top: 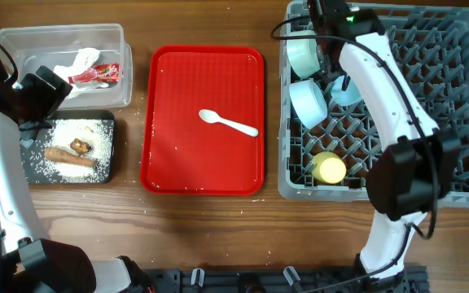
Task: Sort waste into correct bins and load items into the dishwasher rack
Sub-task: 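Stand the plate upright in the rack and release it, then grasp the white spoon on the red tray with the right gripper, then carry the white spoon into the rack and release it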
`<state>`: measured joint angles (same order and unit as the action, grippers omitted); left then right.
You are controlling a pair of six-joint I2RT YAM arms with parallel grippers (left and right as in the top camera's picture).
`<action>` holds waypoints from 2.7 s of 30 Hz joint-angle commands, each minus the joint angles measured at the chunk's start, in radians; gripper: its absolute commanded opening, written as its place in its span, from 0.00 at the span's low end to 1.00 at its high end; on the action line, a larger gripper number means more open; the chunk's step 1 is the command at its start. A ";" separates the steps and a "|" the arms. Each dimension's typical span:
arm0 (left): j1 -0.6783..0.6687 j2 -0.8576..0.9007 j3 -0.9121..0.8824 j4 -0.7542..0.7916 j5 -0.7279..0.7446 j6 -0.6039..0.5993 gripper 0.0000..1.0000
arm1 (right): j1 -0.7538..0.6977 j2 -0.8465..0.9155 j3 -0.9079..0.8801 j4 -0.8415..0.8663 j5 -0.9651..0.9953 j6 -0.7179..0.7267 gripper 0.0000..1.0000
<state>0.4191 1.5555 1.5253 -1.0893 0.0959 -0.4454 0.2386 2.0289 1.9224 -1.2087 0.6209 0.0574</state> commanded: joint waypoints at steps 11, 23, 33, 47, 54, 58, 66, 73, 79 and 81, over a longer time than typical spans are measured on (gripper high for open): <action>0.004 -0.009 0.017 0.000 0.008 0.023 1.00 | 0.031 -0.280 0.058 0.207 -1.023 -0.137 0.91; 0.004 -0.009 0.017 0.000 0.008 0.023 1.00 | 0.270 0.116 0.026 0.109 -1.019 -0.402 0.72; 0.004 -0.009 0.017 0.000 0.008 0.023 1.00 | 0.294 0.315 0.026 0.184 -1.019 -0.478 0.67; 0.004 -0.009 0.017 0.000 0.008 0.023 1.00 | 0.292 0.418 0.025 0.198 -1.094 -0.444 0.59; 0.004 -0.009 0.017 0.000 0.008 0.023 1.00 | 0.293 0.420 0.011 0.169 -1.093 -0.320 0.09; 0.004 -0.009 0.017 0.000 0.008 0.023 1.00 | 0.293 0.420 0.002 0.171 -1.090 -0.251 0.05; 0.004 -0.009 0.017 0.000 0.008 0.023 1.00 | 0.289 0.344 0.065 0.111 -1.089 -0.132 0.04; 0.004 -0.009 0.017 0.000 0.008 0.023 1.00 | 0.249 -0.071 0.111 0.101 -0.658 0.188 0.04; 0.004 -0.009 0.017 0.000 0.008 0.023 1.00 | 0.114 -0.269 0.111 -0.019 -0.196 0.554 0.04; 0.004 -0.009 0.017 0.000 0.008 0.023 1.00 | 0.055 -0.273 0.111 -0.116 -0.114 0.764 0.04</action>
<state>0.4191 1.5555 1.5253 -1.0893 0.0963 -0.4454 0.3553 1.7241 2.0506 -1.2457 0.2512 0.4709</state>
